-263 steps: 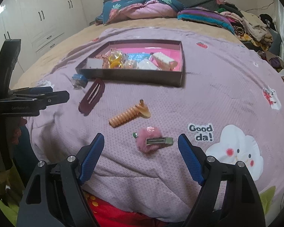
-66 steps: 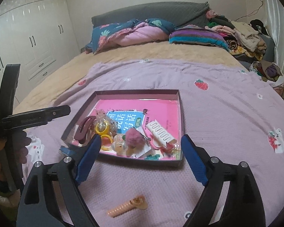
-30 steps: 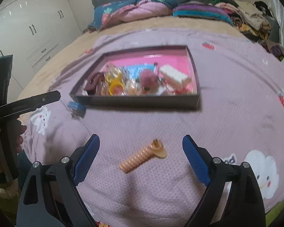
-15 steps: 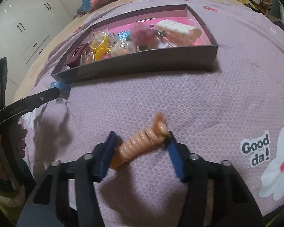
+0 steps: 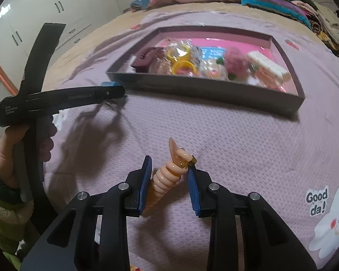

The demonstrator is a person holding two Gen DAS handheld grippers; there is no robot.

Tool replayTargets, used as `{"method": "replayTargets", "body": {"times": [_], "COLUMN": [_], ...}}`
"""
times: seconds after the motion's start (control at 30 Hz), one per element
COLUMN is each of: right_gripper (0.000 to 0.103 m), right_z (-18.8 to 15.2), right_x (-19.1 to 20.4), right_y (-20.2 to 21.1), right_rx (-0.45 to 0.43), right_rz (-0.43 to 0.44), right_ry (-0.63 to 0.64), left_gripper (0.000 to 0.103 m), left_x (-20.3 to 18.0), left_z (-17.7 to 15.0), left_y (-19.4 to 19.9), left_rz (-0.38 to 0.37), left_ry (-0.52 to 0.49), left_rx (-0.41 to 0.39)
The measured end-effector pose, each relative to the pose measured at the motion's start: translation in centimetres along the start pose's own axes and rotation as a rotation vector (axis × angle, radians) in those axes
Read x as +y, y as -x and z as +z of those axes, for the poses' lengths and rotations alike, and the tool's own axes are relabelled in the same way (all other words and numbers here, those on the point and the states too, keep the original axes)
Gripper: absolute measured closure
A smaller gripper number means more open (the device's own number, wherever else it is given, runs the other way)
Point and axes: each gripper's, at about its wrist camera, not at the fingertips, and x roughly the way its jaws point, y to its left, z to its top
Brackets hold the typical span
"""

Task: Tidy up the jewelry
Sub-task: 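Grasp the orange spiral clip with the right gripper while the left grasps the blue packet, then drop the blue packet into the box with the left gripper while the right drops the spiral clip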

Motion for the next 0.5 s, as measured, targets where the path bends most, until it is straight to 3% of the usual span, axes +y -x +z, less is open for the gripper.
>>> {"method": "replayTargets", "body": {"times": [0.5], "right_gripper": [0.074], "right_z": [2.7], "right_x": [-1.1], "right_y": [5.2], "right_rx": [-0.139], "right_rz": [-0.004], "right_ry": [-0.011], "left_gripper": [0.067], "left_x": [-2.5], "left_z": [2.6], "left_y": [6.4], "left_rz": [-0.089], "left_ry": [-0.025], "left_rx": [-0.113]}}
